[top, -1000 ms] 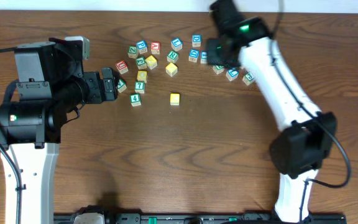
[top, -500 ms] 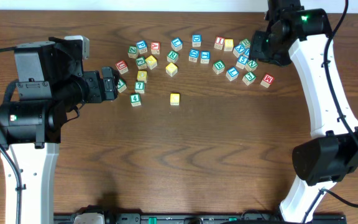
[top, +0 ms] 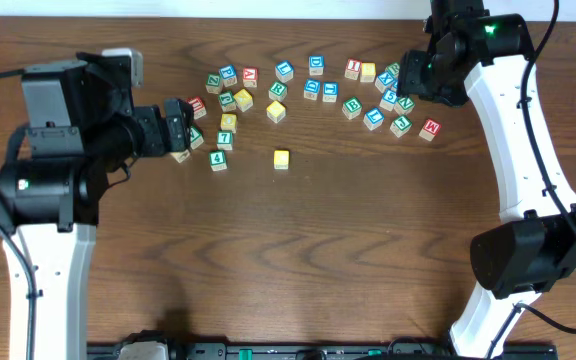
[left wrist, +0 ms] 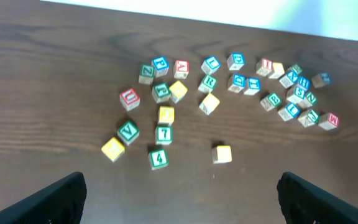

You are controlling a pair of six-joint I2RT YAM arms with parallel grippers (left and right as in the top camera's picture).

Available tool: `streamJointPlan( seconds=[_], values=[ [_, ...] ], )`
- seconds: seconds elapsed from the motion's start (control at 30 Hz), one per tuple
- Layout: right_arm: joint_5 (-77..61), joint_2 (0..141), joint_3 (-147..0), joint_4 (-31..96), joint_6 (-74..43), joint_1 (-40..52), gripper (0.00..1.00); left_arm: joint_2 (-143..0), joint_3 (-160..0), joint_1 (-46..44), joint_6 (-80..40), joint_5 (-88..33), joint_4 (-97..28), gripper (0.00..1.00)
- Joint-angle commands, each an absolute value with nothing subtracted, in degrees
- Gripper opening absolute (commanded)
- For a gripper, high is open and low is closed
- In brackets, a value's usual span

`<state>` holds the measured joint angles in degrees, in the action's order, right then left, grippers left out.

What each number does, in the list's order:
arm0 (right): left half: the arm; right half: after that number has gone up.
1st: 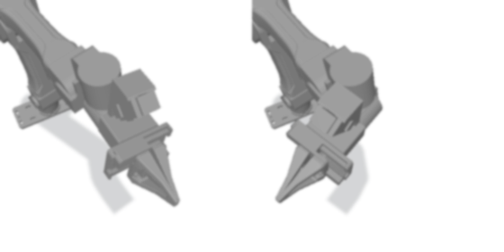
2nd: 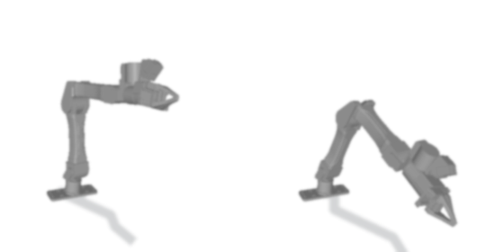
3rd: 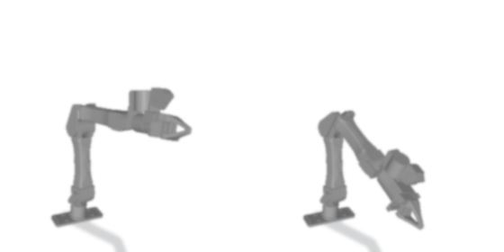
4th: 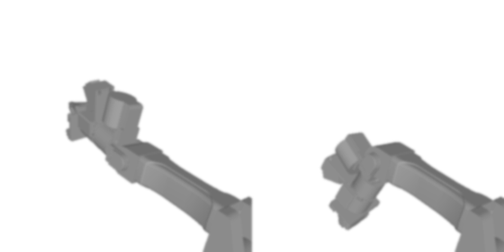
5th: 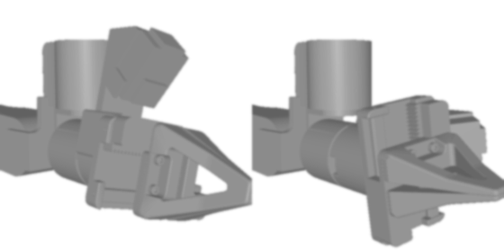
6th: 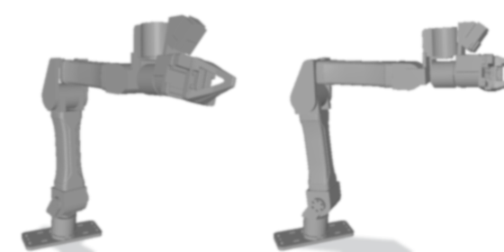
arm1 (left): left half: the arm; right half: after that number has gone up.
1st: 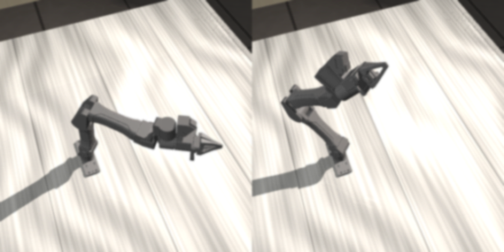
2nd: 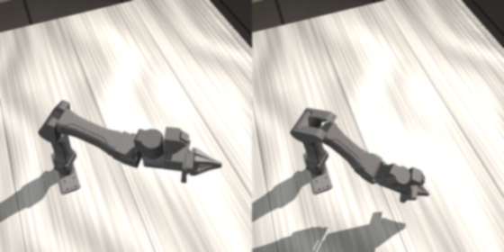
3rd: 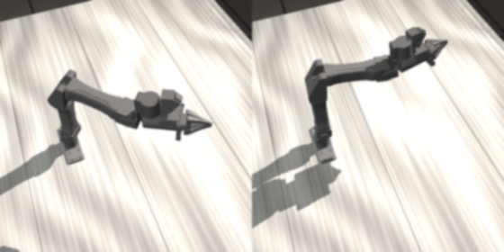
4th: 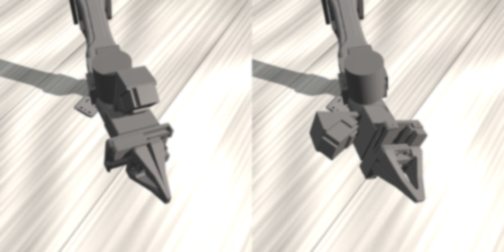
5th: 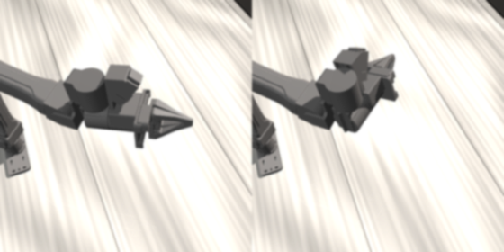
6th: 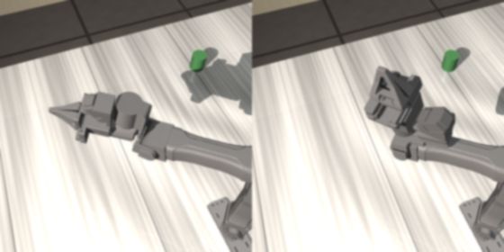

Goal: Spell out CORL
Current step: 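Retract the right arm back toward the upper right, then move the left gripper over the yellow O block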

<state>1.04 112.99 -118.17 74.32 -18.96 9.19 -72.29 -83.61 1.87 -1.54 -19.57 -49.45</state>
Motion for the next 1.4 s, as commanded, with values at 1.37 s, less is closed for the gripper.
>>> streamJointPlan(
  seconds=[1.37],
  values=[
    [1.74, 112.01, -119.13, 76.95, -17.67, 9.8, 0.66, -122.52, -91.74, -13.74, -15.53, -0.34, -30.37, 0.78]
  ],
)
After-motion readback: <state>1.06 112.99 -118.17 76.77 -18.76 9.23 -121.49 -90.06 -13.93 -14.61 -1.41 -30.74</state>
